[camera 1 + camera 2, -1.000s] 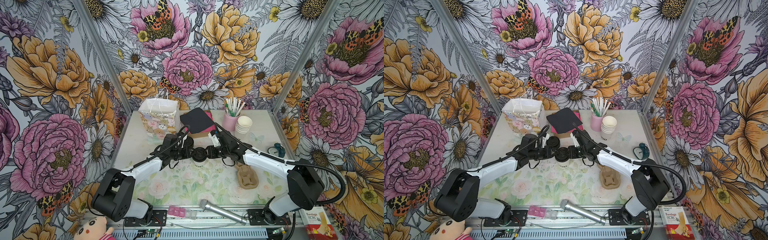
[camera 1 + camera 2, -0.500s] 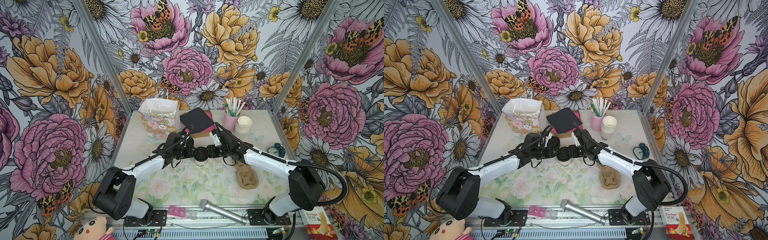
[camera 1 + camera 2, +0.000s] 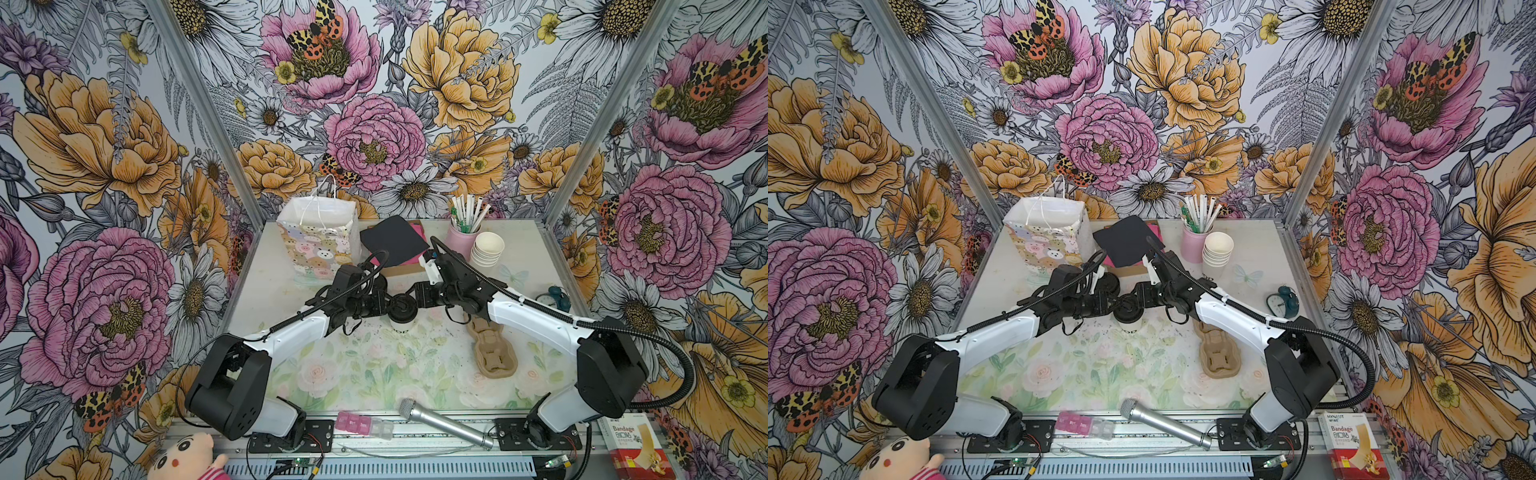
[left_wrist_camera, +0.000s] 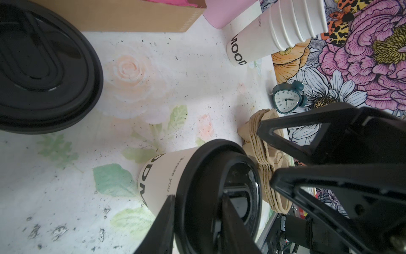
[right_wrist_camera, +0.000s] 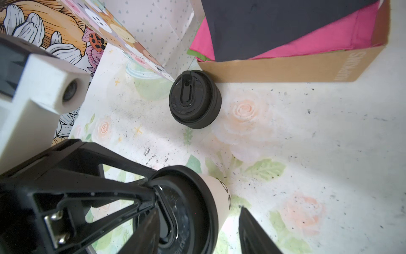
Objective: Pack a coffee takeout order
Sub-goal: Close the lid on the coffee cup.
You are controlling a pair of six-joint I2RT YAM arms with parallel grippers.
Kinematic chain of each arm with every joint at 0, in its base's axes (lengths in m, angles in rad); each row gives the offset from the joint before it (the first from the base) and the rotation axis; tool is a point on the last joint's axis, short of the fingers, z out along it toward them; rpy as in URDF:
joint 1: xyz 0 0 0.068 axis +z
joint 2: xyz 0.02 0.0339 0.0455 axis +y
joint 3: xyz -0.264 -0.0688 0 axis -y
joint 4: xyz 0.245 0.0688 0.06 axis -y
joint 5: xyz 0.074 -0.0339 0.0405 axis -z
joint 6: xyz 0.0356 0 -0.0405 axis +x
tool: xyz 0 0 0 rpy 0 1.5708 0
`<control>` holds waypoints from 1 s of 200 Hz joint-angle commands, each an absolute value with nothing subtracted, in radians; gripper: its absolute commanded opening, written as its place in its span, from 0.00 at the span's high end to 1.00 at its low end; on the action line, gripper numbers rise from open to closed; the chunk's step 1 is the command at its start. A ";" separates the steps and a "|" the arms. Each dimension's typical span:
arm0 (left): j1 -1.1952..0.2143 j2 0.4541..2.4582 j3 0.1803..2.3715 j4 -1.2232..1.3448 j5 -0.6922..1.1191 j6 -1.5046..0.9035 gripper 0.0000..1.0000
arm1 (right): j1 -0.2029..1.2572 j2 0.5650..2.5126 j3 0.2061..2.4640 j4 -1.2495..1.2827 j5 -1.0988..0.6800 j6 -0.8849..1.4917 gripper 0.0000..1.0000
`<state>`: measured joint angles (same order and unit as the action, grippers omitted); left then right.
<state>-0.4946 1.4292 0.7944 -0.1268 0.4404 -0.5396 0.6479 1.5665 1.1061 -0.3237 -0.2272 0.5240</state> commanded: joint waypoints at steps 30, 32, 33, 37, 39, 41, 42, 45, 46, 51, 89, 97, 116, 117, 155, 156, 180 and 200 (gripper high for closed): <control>-0.504 1.460 0.788 -0.238 0.392 -0.502 0.67 | 0.643 1.623 1.116 -0.324 -0.252 0.514 0.47; -0.503 1.460 0.787 -0.238 0.392 -0.501 0.67 | 0.643 1.624 1.114 -0.323 -0.252 0.514 0.48; -0.504 1.460 0.788 -0.238 0.392 -0.501 0.67 | 0.643 1.624 1.113 -0.324 -0.252 0.514 0.48; -0.505 1.460 0.787 -0.238 0.393 -0.501 0.67 | 0.643 1.626 1.110 -0.324 -0.252 0.517 0.48; -0.504 1.460 0.787 -0.238 0.393 -0.501 0.67 | 0.643 1.626 1.108 -0.323 -0.253 0.516 0.49; -0.504 1.460 0.787 -0.238 0.392 -0.502 0.67 | 0.643 1.627 1.107 -0.323 -0.252 0.517 0.49; -0.504 1.460 0.787 -0.239 0.393 -0.502 0.67 | 0.643 1.628 1.106 -0.323 -0.252 0.517 0.49; -0.504 1.460 0.787 -0.238 0.393 -0.500 0.67 | 0.643 1.629 1.103 -0.323 -0.252 0.518 0.50; -0.503 1.461 0.788 -0.238 0.393 -0.500 0.67 | 0.643 1.629 1.102 -0.323 -0.253 0.519 0.50; -0.503 1.462 0.788 -0.238 0.393 -0.500 0.67 | 0.643 1.629 1.097 -0.323 -0.254 0.520 0.51; -0.504 1.465 0.784 -0.239 0.393 -0.500 0.67 | 0.643 1.623 1.043 -0.323 -0.256 0.539 0.57; -0.505 1.465 0.782 -0.238 0.393 -0.500 0.67 | 0.643 1.622 1.027 -0.323 -0.256 0.545 0.57; -0.505 1.466 0.779 -0.238 0.391 -0.502 0.67 | 0.643 1.615 0.988 -0.319 -0.253 0.559 0.58; -0.505 1.466 0.778 -0.238 0.390 -0.502 0.67 | 0.643 1.614 0.986 -0.318 -0.253 0.559 0.58; -0.504 1.470 0.775 -0.239 0.390 -0.506 0.67 | 0.643 1.599 0.908 -0.275 -0.252 0.596 0.58; -0.504 1.470 0.774 -0.238 0.390 -0.506 0.67 | 0.643 1.598 0.907 -0.275 -0.252 0.595 0.58; -0.504 1.469 0.773 -0.238 0.387 -0.508 0.67 | 0.644 1.602 0.910 -0.268 -0.255 0.600 0.58; -0.504 1.469 0.774 -0.240 0.386 -0.508 0.67 | 0.643 1.609 0.923 -0.265 -0.261 0.600 0.58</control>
<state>-0.4953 1.4315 0.7986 -0.1337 0.4374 -0.5316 0.6464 1.5669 0.9627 -0.1211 -0.2855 0.6003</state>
